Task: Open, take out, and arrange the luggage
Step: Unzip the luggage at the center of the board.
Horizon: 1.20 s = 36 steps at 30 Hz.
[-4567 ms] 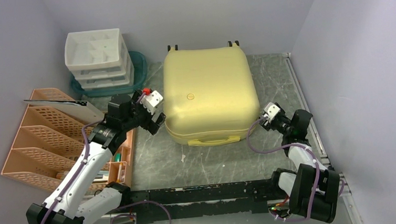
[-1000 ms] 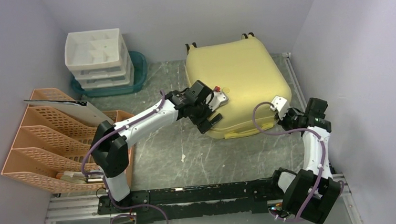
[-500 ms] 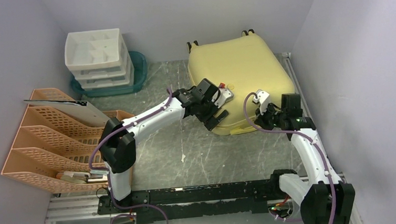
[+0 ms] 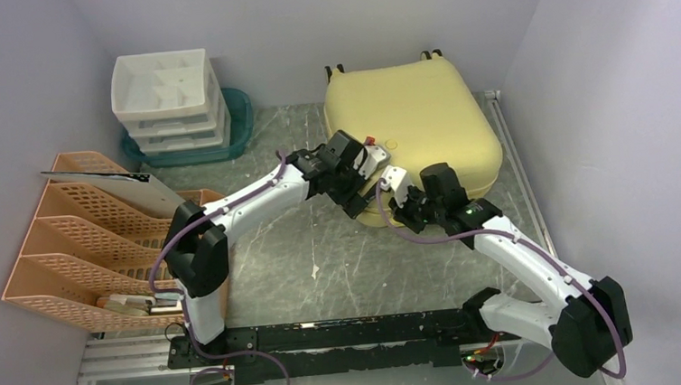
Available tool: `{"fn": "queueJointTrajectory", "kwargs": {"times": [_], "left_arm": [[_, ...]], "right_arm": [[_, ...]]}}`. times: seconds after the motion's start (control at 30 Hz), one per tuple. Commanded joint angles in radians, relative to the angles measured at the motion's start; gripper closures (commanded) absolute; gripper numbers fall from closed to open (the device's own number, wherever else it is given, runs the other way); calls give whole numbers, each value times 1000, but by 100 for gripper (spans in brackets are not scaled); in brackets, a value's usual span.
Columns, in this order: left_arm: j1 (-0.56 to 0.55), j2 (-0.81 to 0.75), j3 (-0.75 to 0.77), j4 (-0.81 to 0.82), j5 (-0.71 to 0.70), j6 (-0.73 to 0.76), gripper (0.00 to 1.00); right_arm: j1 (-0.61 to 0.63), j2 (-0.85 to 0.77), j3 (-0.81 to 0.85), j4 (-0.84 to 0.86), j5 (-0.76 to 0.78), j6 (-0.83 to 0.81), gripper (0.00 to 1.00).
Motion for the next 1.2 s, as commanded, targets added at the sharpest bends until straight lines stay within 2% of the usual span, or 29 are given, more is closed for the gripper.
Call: {"fn": "queueJointTrajectory", "kwargs": {"times": [0.0, 0.2, 0.3, 0.37, 0.5, 0.57, 0.83, 0.97, 1.17], "left_arm": [[34, 0, -10, 322, -43, -39, 1], [101, -65, -41, 324, 44, -23, 1], [113, -113, -68, 332, 83, -2, 1], [114, -139, -89, 340, 106, 8, 1], [111, -182, -123, 349, 147, 25, 1], [96, -210, -150, 364, 131, 39, 1], [-53, -260, -202, 378, -27, 77, 1], [-132, -258, -217, 410, -204, 109, 1], [-202, -226, -188, 409, -357, 110, 1]], "right_arm": [[103, 10, 58, 176, -171, 79, 86], [101, -44, 61, 101, -249, 9, 50], [100, -90, 55, 65, -292, -25, 39], [95, -108, 64, 42, -306, -45, 34], [68, -138, 86, 12, -301, -61, 34], [56, -158, 99, 19, -241, -54, 34], [1, -207, 153, 82, 161, -34, 31], [-34, -219, 166, 150, 385, -13, 23], [-69, -209, 196, 212, 563, 20, 11]]}}
